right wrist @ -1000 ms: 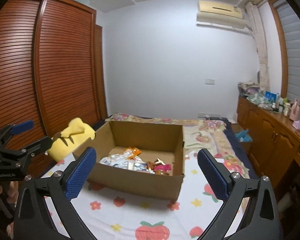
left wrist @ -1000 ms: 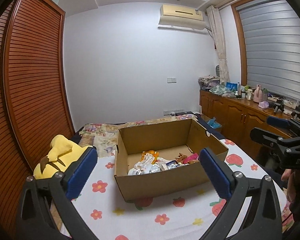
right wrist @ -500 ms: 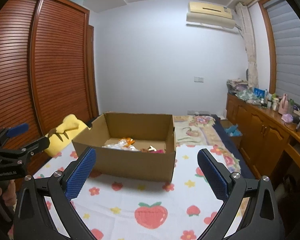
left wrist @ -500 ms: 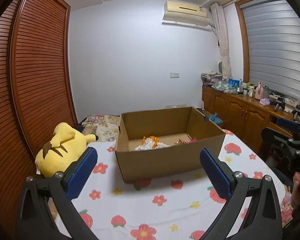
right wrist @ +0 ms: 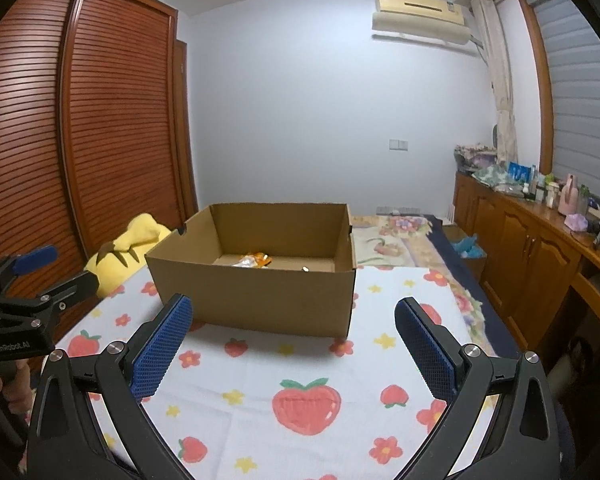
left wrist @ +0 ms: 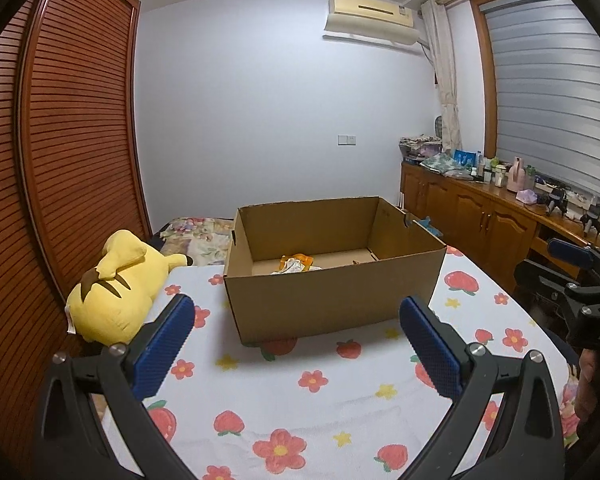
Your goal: Organize snacks
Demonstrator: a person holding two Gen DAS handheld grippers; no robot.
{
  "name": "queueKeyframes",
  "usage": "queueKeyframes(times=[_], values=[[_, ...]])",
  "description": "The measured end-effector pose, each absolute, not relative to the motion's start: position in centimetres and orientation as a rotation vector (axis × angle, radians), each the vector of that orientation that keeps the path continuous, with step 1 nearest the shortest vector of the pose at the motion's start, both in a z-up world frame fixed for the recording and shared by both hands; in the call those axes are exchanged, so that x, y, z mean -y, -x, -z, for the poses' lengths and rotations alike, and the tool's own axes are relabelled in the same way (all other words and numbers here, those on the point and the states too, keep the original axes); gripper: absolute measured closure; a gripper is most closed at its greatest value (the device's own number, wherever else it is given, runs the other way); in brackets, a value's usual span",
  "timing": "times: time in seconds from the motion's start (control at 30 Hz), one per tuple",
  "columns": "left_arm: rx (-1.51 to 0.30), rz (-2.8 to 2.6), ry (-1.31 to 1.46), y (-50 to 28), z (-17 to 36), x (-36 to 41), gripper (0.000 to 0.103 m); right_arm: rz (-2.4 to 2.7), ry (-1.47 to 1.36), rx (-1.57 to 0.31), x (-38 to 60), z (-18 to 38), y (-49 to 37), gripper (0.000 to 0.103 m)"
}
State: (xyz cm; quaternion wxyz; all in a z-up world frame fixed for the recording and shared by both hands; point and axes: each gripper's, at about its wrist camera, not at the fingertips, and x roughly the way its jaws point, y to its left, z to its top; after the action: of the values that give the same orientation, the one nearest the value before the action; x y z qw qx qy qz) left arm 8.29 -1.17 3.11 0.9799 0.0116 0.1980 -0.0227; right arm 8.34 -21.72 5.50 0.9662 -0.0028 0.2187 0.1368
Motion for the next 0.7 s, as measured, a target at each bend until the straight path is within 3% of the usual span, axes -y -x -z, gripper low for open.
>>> queueKeyframes(times=[0.7], values=[[-0.398,0.056,-0.021,-7.76,-3.28,1.36,0.000,-0.275,0.004,-0.434,21.82,-5.39,-7.99,0.000]])
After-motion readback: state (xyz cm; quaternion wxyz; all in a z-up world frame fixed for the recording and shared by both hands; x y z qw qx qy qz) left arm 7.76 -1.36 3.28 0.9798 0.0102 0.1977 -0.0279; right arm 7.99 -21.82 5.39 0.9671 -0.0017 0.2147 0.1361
